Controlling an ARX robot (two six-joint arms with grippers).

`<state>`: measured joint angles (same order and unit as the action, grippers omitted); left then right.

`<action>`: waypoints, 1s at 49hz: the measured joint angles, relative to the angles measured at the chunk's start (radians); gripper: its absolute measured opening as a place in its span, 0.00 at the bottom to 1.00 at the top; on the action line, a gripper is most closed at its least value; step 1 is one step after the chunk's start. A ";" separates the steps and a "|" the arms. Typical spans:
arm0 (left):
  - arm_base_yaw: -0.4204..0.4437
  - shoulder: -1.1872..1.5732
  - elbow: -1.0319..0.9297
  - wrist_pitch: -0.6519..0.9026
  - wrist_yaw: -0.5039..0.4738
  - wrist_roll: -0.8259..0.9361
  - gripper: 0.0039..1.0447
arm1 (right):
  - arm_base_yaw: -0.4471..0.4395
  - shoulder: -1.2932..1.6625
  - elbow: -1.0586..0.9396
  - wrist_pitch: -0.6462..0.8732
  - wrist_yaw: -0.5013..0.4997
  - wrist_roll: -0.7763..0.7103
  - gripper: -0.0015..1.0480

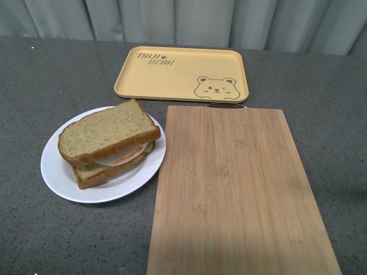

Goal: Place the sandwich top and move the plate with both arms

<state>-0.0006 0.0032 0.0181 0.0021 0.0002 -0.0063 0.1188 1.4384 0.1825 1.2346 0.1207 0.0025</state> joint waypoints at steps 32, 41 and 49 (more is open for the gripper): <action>0.000 0.000 0.000 0.000 0.000 0.000 0.94 | -0.116 -0.679 -0.168 -0.507 -0.119 0.000 0.01; 0.000 0.000 0.000 0.000 0.000 0.000 0.94 | -0.116 -0.832 -0.178 -0.642 -0.119 0.000 0.01; 0.000 0.000 0.000 0.000 0.000 0.000 0.94 | -0.116 -0.929 -0.178 -0.731 -0.119 0.000 0.01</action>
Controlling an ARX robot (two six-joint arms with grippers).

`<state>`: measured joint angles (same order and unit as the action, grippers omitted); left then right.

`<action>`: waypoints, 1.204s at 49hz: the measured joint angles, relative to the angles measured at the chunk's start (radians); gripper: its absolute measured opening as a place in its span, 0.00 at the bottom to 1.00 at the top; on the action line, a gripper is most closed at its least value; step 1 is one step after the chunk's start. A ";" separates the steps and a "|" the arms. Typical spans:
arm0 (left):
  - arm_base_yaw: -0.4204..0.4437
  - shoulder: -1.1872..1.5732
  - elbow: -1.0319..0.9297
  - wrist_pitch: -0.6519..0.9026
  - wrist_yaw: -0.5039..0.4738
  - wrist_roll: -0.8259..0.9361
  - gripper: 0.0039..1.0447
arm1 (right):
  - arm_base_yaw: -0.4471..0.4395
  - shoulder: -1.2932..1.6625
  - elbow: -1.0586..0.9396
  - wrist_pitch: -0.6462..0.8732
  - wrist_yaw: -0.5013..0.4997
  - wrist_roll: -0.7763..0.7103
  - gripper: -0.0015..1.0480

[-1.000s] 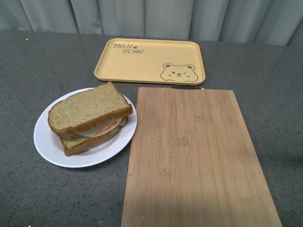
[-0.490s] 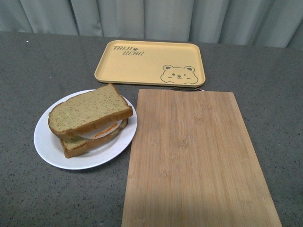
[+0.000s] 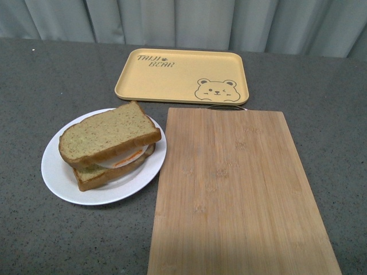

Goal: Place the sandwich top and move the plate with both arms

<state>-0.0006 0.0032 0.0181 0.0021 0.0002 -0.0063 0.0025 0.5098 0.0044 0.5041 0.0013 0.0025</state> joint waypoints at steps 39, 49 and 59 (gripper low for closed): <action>0.000 0.000 0.000 0.000 0.000 0.000 0.94 | 0.000 -0.335 0.000 -0.326 -0.003 0.000 0.01; 0.000 0.000 0.000 0.000 0.000 0.000 0.94 | 0.000 -0.504 0.000 -0.498 -0.004 0.000 0.01; 0.000 0.000 0.000 0.000 0.000 0.000 0.94 | 0.000 -0.505 0.000 -0.502 -0.003 -0.002 0.09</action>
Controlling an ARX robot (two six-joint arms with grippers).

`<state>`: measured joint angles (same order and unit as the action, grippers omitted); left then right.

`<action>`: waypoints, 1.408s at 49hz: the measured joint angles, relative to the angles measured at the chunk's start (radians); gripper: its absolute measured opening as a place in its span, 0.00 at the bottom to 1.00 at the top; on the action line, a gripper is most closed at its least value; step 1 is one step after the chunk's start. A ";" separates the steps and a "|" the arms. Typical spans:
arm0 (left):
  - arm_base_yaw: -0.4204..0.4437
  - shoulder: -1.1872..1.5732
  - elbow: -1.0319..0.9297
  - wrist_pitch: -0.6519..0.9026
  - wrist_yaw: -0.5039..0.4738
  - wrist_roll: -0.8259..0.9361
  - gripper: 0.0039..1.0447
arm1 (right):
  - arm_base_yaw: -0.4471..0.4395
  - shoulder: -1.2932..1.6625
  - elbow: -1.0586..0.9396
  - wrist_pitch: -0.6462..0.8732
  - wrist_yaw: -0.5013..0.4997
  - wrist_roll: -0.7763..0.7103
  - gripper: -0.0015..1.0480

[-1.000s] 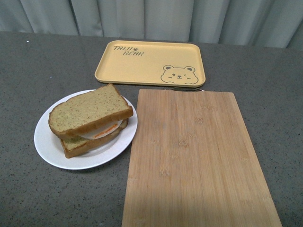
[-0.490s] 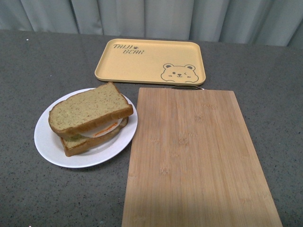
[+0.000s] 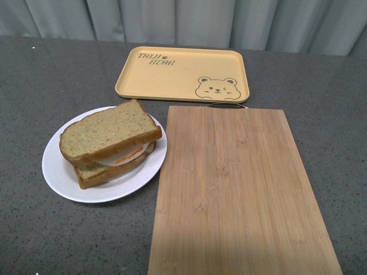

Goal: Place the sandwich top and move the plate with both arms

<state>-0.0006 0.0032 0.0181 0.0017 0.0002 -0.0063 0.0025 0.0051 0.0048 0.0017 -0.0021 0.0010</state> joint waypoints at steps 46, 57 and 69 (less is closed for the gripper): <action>0.066 1.528 0.350 0.388 0.203 -0.649 0.94 | 0.000 -0.001 0.000 0.000 0.000 0.000 0.91; 0.086 1.690 0.423 0.341 0.250 -0.710 0.94 | 0.000 -0.001 0.000 0.000 0.000 0.000 0.91; 0.093 1.787 0.500 0.301 0.262 -0.758 0.94 | 0.000 -0.001 0.000 0.000 0.000 0.000 0.91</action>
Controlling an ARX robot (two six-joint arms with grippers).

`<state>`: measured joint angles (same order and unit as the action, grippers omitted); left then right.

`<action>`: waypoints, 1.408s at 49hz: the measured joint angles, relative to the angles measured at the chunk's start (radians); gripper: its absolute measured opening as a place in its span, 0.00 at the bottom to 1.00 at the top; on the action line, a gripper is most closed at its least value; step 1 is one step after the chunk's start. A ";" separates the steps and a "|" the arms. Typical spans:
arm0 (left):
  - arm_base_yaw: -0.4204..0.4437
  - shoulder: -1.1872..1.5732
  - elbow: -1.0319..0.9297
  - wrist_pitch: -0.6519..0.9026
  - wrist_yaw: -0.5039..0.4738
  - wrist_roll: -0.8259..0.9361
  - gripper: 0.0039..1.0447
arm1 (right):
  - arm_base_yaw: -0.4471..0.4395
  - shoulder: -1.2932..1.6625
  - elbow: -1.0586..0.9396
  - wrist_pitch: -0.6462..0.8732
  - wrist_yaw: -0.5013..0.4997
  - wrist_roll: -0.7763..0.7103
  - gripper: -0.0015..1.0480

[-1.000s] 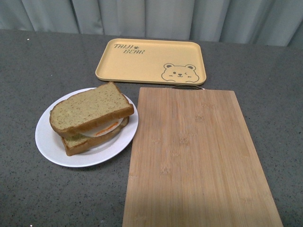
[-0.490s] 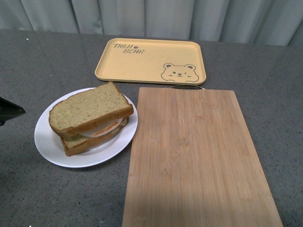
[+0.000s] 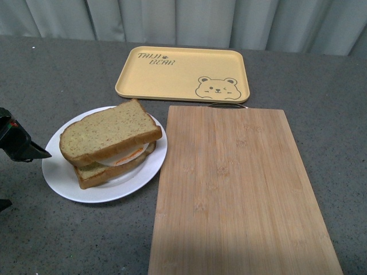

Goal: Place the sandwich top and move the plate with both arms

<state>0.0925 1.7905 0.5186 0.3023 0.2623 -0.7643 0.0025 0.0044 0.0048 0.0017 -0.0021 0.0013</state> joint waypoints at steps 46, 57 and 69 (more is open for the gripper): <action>-0.010 0.190 0.127 0.109 0.232 -0.158 0.04 | 0.000 0.000 0.000 0.000 0.000 0.000 0.91; 0.002 0.188 0.011 0.367 0.240 -0.252 0.03 | 0.000 0.000 0.000 0.000 0.000 0.000 0.91; -0.017 0.162 -0.026 0.533 0.284 -0.381 0.03 | 0.000 0.000 0.000 0.000 0.000 0.000 0.91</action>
<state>0.0757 1.9522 0.4931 0.8356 0.5465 -1.1454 0.0025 0.0044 0.0048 0.0017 -0.0021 0.0013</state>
